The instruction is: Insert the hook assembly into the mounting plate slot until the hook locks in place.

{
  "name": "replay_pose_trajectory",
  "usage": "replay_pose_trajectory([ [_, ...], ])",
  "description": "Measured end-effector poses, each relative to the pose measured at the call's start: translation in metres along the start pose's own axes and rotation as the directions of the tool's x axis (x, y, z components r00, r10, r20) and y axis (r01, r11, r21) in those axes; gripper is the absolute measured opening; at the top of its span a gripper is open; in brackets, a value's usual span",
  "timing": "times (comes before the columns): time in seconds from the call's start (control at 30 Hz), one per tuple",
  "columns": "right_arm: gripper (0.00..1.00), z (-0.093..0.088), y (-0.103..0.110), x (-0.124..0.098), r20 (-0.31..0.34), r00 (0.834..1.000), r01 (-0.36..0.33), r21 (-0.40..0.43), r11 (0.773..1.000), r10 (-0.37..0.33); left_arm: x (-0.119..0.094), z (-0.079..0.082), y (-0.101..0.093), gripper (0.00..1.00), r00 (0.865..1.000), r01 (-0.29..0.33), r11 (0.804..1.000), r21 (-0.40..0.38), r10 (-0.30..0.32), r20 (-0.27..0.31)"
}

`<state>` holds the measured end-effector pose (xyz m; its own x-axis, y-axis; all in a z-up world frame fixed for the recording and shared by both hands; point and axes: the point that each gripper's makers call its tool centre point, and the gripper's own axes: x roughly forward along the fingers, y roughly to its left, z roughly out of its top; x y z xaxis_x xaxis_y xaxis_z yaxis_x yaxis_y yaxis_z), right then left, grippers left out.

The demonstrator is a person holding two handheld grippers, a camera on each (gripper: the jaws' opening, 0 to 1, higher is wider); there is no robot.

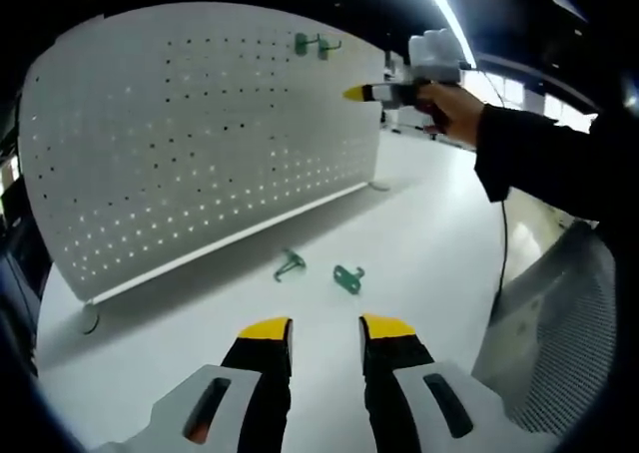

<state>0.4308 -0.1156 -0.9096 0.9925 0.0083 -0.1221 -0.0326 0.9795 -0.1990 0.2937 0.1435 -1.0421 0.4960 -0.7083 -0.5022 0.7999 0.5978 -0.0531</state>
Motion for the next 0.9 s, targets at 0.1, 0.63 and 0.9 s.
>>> replay_pose_trajectory([
  [0.1, 0.06, -0.014, 0.005, -0.004, -0.025, 1.000, -0.013, 0.016, 1.000, 0.014, 0.000, 0.001, 0.001, 0.28, 1.000, -0.002, 1.000, 0.000, 0.002, 0.003],
  [0.63, 0.06, -0.076, 0.056, -0.034, -0.145, 0.978, -0.151, -0.004, 0.988, 0.149, -0.001, 0.001, 0.001, 0.27, 1.000, -0.007, 1.000, 0.014, 0.007, 0.001],
  [0.9, 0.06, -0.094, 0.073, -0.045, -0.195, 0.961, -0.203, -0.016, 0.979, 0.197, -0.003, 0.004, 0.003, 0.27, 1.000, -0.017, 1.000, 0.015, 0.017, 0.011],
])
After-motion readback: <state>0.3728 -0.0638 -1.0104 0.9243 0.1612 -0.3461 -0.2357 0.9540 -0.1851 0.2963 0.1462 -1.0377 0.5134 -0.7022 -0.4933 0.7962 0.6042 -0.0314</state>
